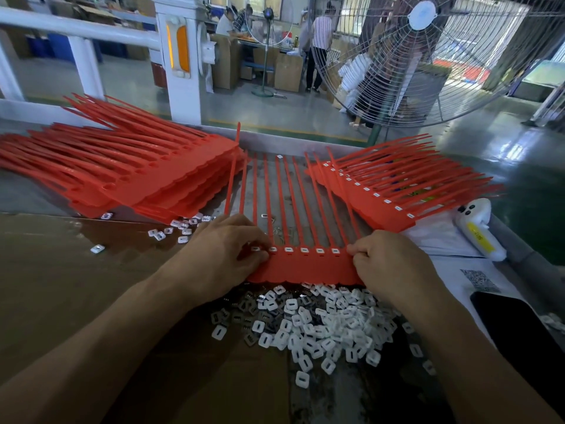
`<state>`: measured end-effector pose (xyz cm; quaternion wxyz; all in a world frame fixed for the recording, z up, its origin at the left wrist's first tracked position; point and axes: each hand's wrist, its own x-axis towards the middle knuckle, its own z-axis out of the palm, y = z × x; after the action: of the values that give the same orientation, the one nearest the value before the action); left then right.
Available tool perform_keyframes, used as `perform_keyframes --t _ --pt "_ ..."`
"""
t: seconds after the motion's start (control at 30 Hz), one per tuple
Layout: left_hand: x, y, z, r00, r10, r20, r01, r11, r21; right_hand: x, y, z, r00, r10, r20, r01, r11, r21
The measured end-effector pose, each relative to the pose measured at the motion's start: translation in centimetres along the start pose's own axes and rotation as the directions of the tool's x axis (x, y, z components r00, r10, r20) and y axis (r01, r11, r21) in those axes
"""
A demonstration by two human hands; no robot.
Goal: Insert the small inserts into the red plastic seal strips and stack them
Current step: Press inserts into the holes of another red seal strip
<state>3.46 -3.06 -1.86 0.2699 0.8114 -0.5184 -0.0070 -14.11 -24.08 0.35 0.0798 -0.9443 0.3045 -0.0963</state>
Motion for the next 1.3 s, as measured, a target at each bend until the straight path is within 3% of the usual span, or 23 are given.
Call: perform_keyframes --t 0.3,0.43,0.53,0.67,0.9,1.3 --pt "0.0 0.1 0.0 1.0 0.003 -0.015 -0.003 1.0 -0.001 0.2 0.6 0.0 0.998 -0.06 0.036 0.061 0.998 -0.031" --pt "0.0 -0.1 0.1 1.0 0.009 -0.016 -0.009 1.0 -0.004 0.0 0.7 0.0 0.997 -0.073 -0.034 0.079 0.973 0.216" --pt "0.0 -0.1 0.1 1.0 0.013 -0.011 -0.013 1.0 -0.011 -0.5 -0.1 -0.6 0.976 -0.216 0.032 0.184 0.893 0.41" --pt "0.1 0.0 0.1 1.0 0.014 -0.018 -0.015 1.0 -0.015 -1.5 -2.2 -0.4 0.864 -0.486 0.131 0.358 0.777 0.519" --pt "0.1 0.0 0.2 1.0 0.006 -0.026 -0.006 1.0 -0.009 -1.7 -3.3 0.1 0.789 -0.572 0.224 0.427 0.773 0.468" --pt "0.1 -0.2 0.2 1.0 0.009 -0.01 -0.009 1.0 -0.007 -2.0 -3.7 0.1 0.781 -0.588 0.21 0.434 0.754 0.493"
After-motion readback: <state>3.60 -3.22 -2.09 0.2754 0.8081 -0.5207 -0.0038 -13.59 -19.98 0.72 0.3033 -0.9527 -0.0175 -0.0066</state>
